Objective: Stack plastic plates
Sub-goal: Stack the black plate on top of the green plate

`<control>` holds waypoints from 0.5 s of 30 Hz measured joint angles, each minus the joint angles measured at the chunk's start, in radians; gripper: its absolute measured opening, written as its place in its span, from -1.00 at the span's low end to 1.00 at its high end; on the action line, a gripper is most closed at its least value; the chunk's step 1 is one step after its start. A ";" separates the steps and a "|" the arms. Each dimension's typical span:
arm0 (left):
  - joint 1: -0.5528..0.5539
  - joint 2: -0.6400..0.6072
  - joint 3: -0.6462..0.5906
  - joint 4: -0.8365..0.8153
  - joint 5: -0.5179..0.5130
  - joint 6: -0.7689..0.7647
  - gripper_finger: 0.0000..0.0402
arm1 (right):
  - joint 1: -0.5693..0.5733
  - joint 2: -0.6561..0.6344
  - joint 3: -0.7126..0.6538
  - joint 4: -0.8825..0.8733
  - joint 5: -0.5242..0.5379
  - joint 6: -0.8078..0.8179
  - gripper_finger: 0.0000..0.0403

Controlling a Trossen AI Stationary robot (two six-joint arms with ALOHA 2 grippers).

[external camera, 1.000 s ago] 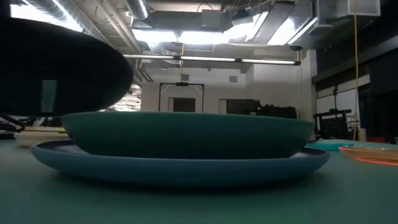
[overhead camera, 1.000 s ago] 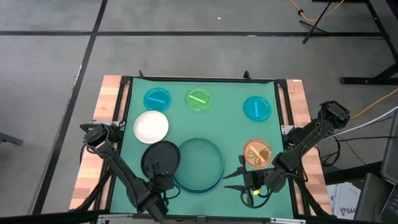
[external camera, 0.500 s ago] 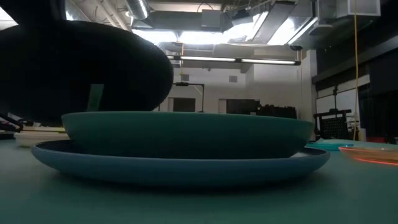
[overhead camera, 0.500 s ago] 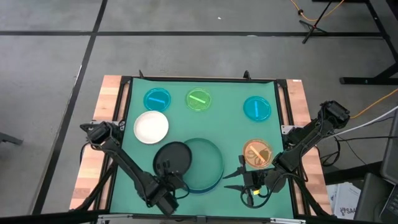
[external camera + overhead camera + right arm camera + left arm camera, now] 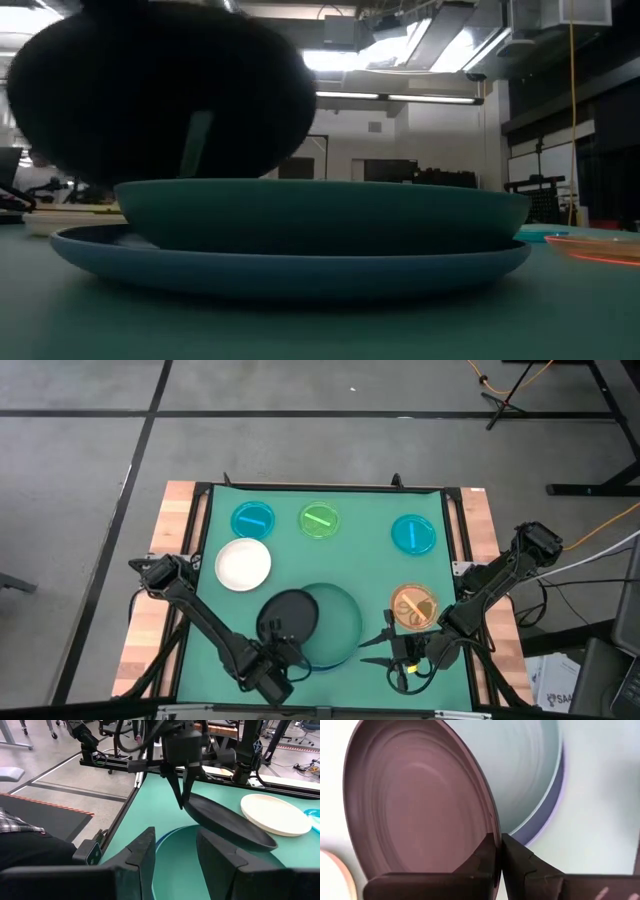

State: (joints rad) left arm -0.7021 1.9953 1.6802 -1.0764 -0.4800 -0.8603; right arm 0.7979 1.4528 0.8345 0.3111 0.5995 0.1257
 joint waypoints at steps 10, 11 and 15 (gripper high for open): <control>0.017 0.000 0.089 0.052 -0.086 0.178 -0.95 | 0.000 0.000 0.000 0.000 0.000 0.000 -0.34; 0.019 0.000 0.089 0.067 -0.086 0.194 -0.95 | 0.000 0.000 0.000 0.000 0.000 0.000 -0.34; 0.029 0.009 0.089 0.130 -0.088 0.257 -0.95 | 0.000 0.000 0.000 -0.004 0.000 0.000 -0.34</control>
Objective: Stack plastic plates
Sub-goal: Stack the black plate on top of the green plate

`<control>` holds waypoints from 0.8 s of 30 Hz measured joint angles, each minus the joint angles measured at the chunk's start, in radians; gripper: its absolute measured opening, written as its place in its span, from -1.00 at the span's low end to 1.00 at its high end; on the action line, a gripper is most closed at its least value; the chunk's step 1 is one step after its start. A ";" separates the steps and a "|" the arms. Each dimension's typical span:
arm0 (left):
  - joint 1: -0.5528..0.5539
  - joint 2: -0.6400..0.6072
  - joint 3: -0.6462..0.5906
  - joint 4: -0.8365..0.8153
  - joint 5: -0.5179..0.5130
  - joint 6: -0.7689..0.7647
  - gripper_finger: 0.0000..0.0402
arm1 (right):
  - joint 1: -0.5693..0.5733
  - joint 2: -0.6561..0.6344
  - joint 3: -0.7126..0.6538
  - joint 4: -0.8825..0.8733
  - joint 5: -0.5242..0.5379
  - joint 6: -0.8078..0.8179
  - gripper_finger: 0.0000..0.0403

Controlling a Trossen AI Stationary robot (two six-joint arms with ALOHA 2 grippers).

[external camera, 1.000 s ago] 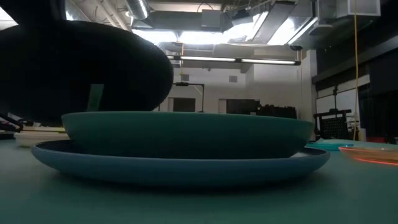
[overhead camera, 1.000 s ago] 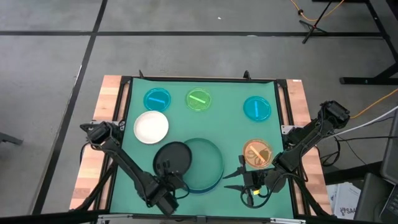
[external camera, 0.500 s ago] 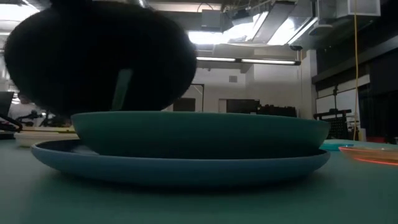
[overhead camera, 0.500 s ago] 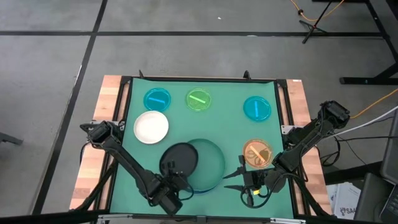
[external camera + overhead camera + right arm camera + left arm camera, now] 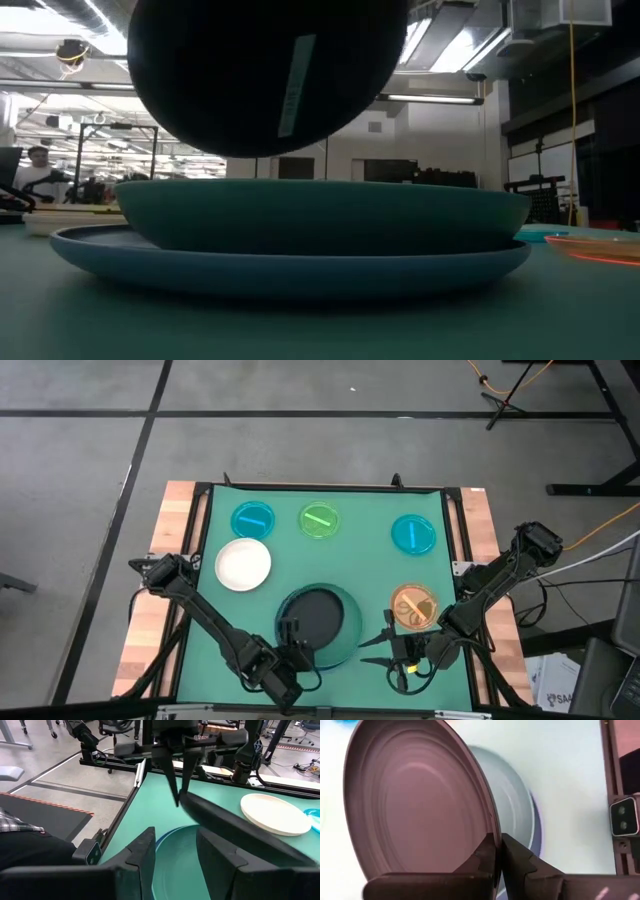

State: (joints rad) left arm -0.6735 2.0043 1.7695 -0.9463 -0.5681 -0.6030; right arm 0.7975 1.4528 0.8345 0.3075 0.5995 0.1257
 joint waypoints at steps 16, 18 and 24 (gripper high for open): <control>0.022 0.082 0.000 0.048 0.006 0.054 -0.95 | 0.000 0.000 0.000 -0.014 0.000 0.000 -0.34; 0.026 0.097 0.000 0.050 0.006 0.063 -0.95 | 0.000 0.000 0.000 -0.014 0.000 0.000 -0.34; 0.030 0.121 -0.001 0.051 0.014 0.065 -0.95 | 0.000 0.000 0.000 -0.015 0.000 0.000 -0.34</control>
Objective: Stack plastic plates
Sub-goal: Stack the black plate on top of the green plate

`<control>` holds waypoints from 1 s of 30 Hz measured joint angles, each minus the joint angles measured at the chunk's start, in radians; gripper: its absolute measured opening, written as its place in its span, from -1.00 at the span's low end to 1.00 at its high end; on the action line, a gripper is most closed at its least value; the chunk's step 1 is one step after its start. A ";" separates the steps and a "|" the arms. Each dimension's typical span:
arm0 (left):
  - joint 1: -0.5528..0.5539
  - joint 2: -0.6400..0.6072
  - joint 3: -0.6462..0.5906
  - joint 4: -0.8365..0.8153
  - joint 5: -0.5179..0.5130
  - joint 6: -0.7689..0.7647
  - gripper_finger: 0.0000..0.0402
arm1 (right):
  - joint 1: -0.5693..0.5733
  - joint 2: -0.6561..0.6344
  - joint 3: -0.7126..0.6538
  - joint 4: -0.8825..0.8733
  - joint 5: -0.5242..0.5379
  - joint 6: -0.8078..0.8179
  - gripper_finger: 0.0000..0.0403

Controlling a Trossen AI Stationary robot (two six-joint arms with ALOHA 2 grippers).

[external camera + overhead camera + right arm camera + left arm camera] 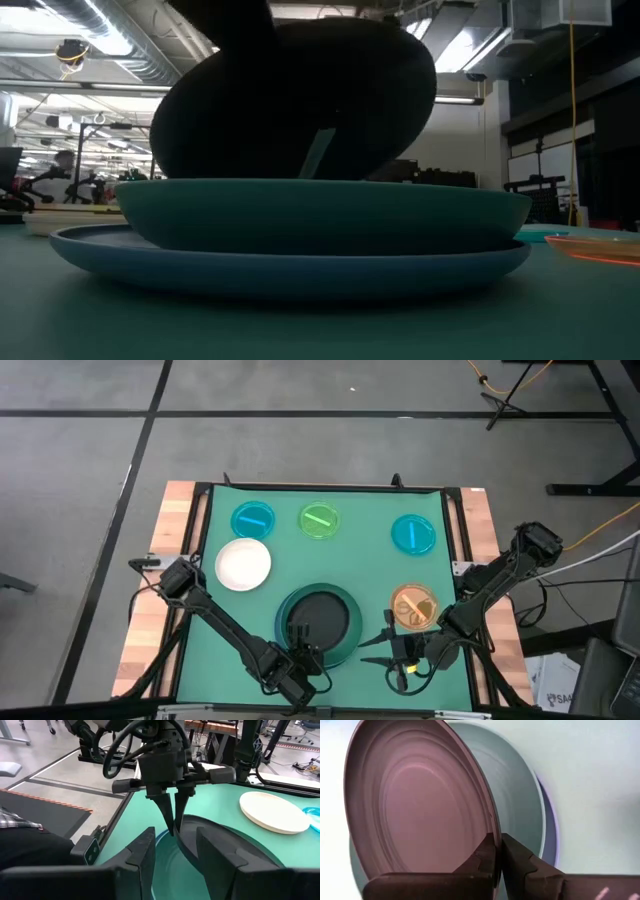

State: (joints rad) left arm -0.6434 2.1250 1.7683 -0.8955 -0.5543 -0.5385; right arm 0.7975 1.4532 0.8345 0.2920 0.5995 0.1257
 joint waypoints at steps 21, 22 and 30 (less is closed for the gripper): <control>0.031 0.023 -0.043 0.014 0.092 0.051 -0.95 | 0.000 0.000 0.000 -0.004 0.000 0.000 -0.34; 0.034 0.023 -0.047 0.013 0.107 0.053 -0.95 | 0.000 0.000 0.000 -0.004 0.000 0.000 -0.34; 0.042 0.023 -0.052 0.038 0.141 0.054 -0.95 | 0.000 0.000 0.000 -0.004 0.000 0.000 -0.34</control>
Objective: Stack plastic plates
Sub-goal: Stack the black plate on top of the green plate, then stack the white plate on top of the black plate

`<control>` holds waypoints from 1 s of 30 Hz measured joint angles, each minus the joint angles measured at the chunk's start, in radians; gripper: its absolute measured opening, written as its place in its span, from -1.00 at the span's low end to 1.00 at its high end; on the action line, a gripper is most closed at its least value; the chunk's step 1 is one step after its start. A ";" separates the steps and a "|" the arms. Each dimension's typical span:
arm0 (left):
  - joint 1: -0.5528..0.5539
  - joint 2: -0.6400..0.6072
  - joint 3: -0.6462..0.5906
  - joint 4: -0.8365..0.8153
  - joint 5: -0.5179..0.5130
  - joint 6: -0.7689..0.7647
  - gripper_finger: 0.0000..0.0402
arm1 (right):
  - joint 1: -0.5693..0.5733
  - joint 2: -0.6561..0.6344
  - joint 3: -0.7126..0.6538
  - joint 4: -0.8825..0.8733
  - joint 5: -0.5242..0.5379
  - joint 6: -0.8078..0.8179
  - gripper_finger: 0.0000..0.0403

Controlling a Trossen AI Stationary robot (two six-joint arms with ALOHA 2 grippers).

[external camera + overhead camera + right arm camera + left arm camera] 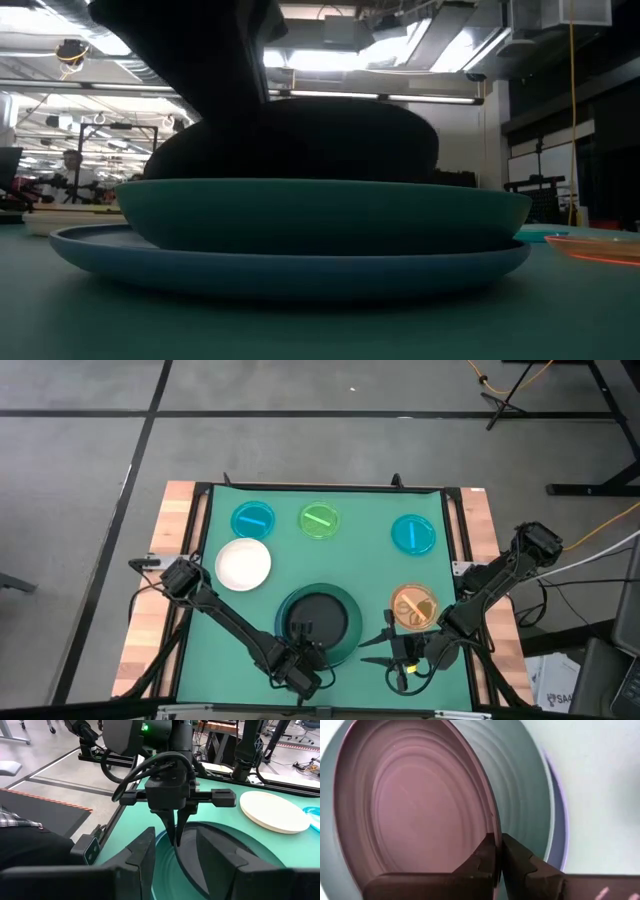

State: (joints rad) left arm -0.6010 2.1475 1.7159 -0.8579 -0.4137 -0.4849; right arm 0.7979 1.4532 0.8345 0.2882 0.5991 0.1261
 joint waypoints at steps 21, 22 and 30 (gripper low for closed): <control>0.030 0.000 0.000 0.017 0.121 -0.005 -0.61 | 0.000 0.000 0.000 0.001 0.000 0.008 -0.34; 0.029 -0.002 0.000 0.015 0.134 -0.005 -0.62 | 0.000 0.000 0.000 0.001 0.000 0.008 -0.34; -0.010 -0.065 0.000 0.001 0.075 -0.010 -0.62 | 0.000 0.000 0.000 0.001 0.000 0.008 -0.34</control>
State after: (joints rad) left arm -0.6107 2.0822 1.7157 -0.8572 -0.3387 -0.4953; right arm 0.7979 1.4532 0.8345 0.2897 0.5991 0.1341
